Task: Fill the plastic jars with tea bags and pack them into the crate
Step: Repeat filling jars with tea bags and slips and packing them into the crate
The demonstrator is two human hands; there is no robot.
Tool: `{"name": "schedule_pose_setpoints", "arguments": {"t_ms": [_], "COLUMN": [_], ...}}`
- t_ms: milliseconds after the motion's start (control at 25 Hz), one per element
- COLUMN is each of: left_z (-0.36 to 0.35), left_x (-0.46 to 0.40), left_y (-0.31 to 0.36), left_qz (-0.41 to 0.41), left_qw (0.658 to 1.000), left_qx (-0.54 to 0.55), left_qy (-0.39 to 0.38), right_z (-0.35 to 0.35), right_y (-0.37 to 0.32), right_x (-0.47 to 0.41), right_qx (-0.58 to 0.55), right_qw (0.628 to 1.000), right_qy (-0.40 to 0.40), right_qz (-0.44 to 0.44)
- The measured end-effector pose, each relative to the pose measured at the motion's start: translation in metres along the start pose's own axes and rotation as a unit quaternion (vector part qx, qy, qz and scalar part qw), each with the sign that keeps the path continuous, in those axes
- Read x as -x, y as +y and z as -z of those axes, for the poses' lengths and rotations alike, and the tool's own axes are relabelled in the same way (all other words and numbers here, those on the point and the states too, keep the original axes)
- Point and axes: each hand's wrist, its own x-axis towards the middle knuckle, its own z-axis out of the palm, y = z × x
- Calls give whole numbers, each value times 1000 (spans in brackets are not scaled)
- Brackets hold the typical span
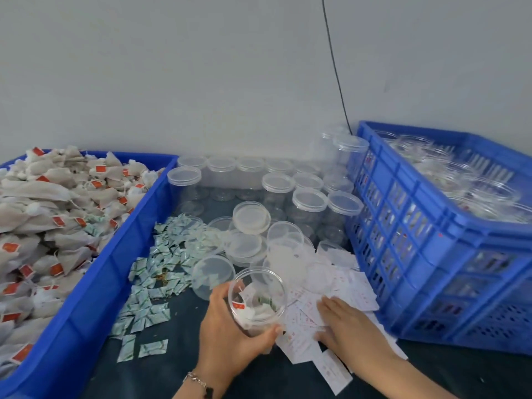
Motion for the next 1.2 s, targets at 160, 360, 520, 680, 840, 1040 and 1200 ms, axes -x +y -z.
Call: {"name": "schedule_pose_setpoints", "arguments": {"t_ms": [160, 360, 520, 680, 840, 1040, 1200], "left_z": [1, 0, -1, 0, 3, 6, 4], "left_x": [0, 0, 1, 1, 1, -1, 0], "left_y": [-2, -2, -3, 0, 7, 11, 8], "left_qz": [30, 23, 12, 1, -17, -31, -21], "left_qw": [999, 999, 999, 999, 999, 999, 999], "left_qx": [-29, -42, -37, -41, -35, -35, -39], "left_qy": [-9, -9, -3, -4, -10, -12, -13], "right_z": [3, 25, 66, 111, 104, 94, 93], "right_y": [5, -13, -36, -80, -105, -112, -112], "right_x": [10, 13, 7, -5, -14, -19, -19], "right_qx": [74, 82, -227, -463, -440, -394, -329], "right_qw": [995, 990, 940, 870, 889, 913, 939], "right_qy": [-5, 60, 252, 164, 123, 104, 95], "right_qz": [73, 94, 24, 48, 25, 8, 17]}}
